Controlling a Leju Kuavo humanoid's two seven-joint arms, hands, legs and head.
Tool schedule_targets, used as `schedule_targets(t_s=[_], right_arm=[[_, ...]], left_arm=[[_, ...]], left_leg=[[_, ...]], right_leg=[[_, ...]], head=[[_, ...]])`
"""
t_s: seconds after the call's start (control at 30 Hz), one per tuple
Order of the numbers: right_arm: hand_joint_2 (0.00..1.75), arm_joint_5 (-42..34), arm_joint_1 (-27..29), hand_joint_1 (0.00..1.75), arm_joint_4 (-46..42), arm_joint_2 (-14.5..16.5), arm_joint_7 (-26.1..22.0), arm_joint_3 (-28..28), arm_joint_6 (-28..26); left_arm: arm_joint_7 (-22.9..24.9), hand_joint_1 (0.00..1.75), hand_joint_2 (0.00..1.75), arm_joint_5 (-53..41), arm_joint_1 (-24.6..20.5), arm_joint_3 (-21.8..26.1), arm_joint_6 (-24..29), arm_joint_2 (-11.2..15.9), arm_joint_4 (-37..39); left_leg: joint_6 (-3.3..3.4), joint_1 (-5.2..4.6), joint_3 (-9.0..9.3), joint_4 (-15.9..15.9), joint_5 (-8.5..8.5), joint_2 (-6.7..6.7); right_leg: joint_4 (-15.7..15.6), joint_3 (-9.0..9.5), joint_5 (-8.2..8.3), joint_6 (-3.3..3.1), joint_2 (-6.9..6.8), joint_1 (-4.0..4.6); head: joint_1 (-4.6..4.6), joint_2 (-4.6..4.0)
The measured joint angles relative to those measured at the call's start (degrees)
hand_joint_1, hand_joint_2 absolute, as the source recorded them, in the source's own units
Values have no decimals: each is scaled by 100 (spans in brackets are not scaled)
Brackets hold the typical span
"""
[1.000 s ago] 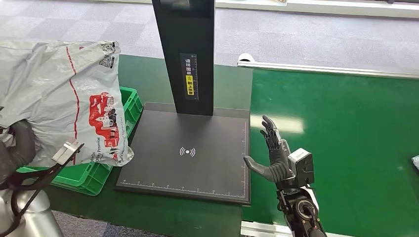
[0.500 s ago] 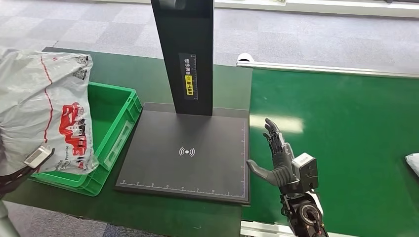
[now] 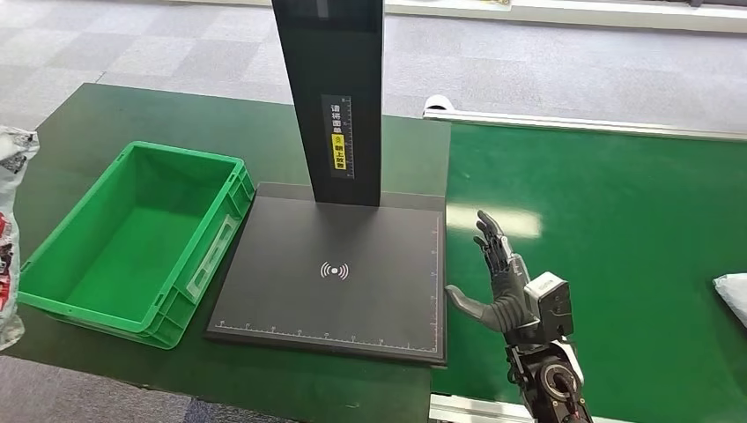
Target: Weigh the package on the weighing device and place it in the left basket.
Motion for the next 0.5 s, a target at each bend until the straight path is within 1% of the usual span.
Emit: schedule_targets(t_s=[0.07,0.1,0.13,0.17,0.2,0.23,0.27,0.3,0.33,0.37,0.4,0.43,0.47,0.5], right_arm=[[175,14,-69,0,21,21,-3,-15,14],[175,15,-88,0,25,25,-6,-29,19],[175,18,-104,0,26,27,-8,-48,25],[175,23,-124,0,26,31,-9,-66,34],[175,29,-152,0,24,46,-10,-78,47],[175,34,-181,0,22,72,-9,-85,65],[175,38,-203,0,20,101,-9,-86,85],[175,40,-215,0,15,131,-9,-87,107],[175,43,-220,0,11,147,-8,-93,127],[175,44,-220,0,7,152,-7,-102,140],[175,46,-217,0,5,154,-5,-111,146],[175,51,-215,0,7,152,-2,-120,150],[175,56,-209,0,8,152,2,-124,150],[175,61,-200,0,11,152,10,-125,151]], left_arm=[[142,175,0,-1,-24,-45,-117,293,119],[360,175,0,-2,-214,-146,-252,514,343],[818,175,0,-3,-681,-343,-380,798,788],[1565,175,0,-5,-1326,-656,-439,1076,1439],[2577,175,0,-10,-2058,-1060,-418,1275,2179],[3903,175,0,-17,-2739,-1576,-356,1369,2904],[5343,175,0,-26,-3217,-2207,-289,1361,3515],[6505,175,0,-32,-3561,-2943,-252,1325,4018],[7301,175,0,-36,-3805,-3870,-217,1308,4467],[7675,175,0,-37,-3995,-4907,-168,1324,4858],[7692,175,0,-36,-4148,-6049,-121,1405,5164],[7672,175,0,-34,-4280,-7198,-84,1570,5331],[7661,175,0,-30,-4401,-8241,-52,1800,5357],[7657,175,0,-26,-4519,-9152,-30,2066,5291]], left_leg=[[-2,0,10,4,2,-1],[-5,8,9,13,5,-11],[-11,18,0,25,11,-33],[-19,27,-8,36,18,-52],[-24,30,-12,43,25,-52],[-28,23,-6,41,31,-26],[-28,13,7,35,34,25],[-26,9,13,28,36,74],[-26,11,9,24,37,108],[-27,19,-7,22,40,126],[-28,27,-34,21,42,143],[-31,31,-58,21,43,170],[-35,33,-77,21,42,204],[-37,30,-75,22,40,238]], right_leg=[[-3,-27,0,-1,-1,1],[-6,-48,0,-3,-10,10],[-8,-73,1,-8,-32,22],[-10,-95,3,-14,-51,33],[-11,-109,11,-22,-51,39],[-11,-118,23,-26,-27,34],[-9,-122,39,-27,22,24],[-3,-111,57,-27,72,18],[2,-91,74,-27,105,15],[9,-71,91,-29,125,16],[15,-58,106,-33,145,18],[20,-58,120,-37,175,18],[21,-71,132,-36,212,18],[19,-87,140,-35,247,17]], head=[[-1,-1],[2,-1],[9,-1],[15,-1],[18,-1],[17,-1],[10,-1],[3,-1],[3,0],[2,-1],[6,-1],[8,0],[7,0],[6,1]])
